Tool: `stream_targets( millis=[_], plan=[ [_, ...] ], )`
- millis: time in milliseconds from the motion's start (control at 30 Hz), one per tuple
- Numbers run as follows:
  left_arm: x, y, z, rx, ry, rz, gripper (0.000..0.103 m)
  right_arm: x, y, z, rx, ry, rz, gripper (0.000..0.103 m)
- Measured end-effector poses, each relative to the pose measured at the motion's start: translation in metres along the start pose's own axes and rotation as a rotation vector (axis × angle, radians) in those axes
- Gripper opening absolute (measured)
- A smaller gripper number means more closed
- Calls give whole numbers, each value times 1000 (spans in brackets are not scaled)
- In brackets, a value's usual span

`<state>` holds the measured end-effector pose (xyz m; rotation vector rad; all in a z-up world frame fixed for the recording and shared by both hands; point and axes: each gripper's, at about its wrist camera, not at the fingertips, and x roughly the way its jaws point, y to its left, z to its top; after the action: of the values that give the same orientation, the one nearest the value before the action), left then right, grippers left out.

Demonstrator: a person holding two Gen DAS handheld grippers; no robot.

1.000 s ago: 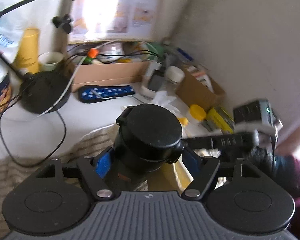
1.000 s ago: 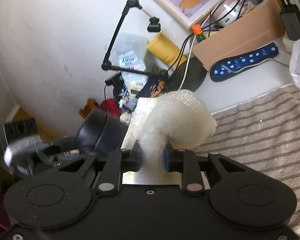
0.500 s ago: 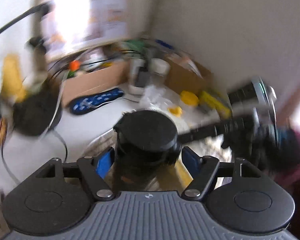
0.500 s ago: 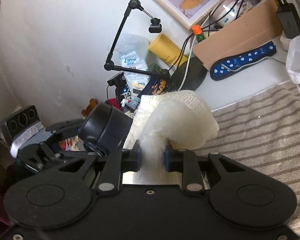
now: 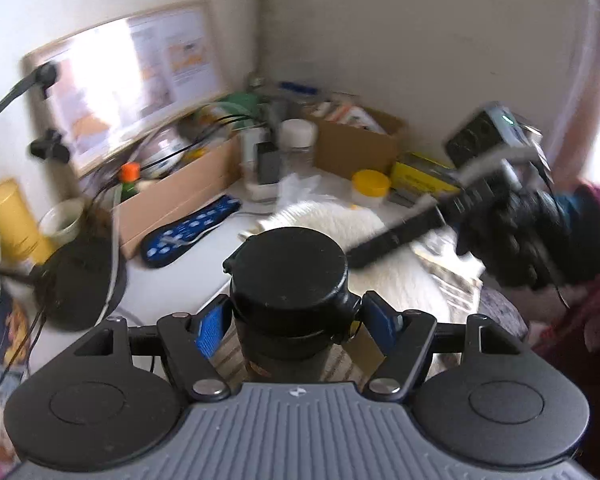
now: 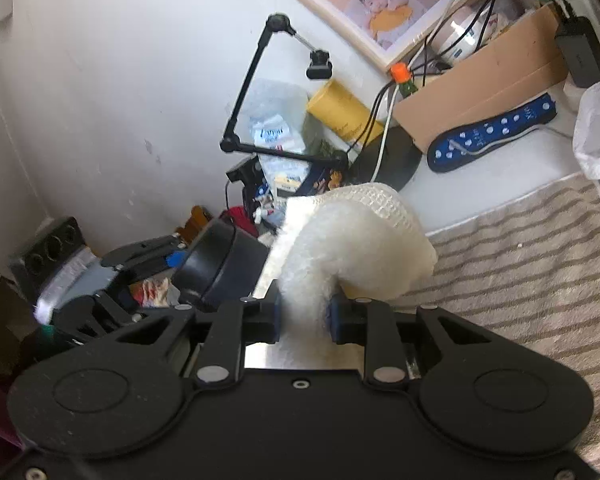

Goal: Clean container
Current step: 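Wipe the cloth over the bottle lid with the right gripper while the left gripper holds the bottle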

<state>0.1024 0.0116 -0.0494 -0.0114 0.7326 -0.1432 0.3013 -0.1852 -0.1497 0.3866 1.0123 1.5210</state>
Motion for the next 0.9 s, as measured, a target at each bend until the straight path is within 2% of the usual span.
stream_targets(
  millis=[67,133,200,300,367,433,533,733,833,900],
  plan=[
    [-2,0,0,-38,-4,30,72,0,2,0,3,-3,8,23],
    [-1,-3,4,-123,16,87,72,0,3,1,6,-7,16,23],
    [-2,-8,8,-235,23,161,72,0,5,1,8,-10,24,23],
    [-3,-7,8,-421,12,223,72,0,7,2,13,-15,36,23],
    [-7,-4,7,-433,-2,223,72,2,10,0,15,-13,39,23],
    [-7,4,7,-401,10,212,65,6,16,-4,12,-2,36,23],
    [-9,14,3,-316,17,142,63,10,27,-9,-17,16,19,23],
    [-13,22,-6,-129,-14,-10,63,-2,29,-11,38,-67,-41,24],
    [-14,15,-9,9,-33,-88,63,-12,37,-12,50,-109,-57,24],
    [-12,14,-8,43,-36,-112,63,-20,43,-12,59,-137,-58,24]
  ],
)
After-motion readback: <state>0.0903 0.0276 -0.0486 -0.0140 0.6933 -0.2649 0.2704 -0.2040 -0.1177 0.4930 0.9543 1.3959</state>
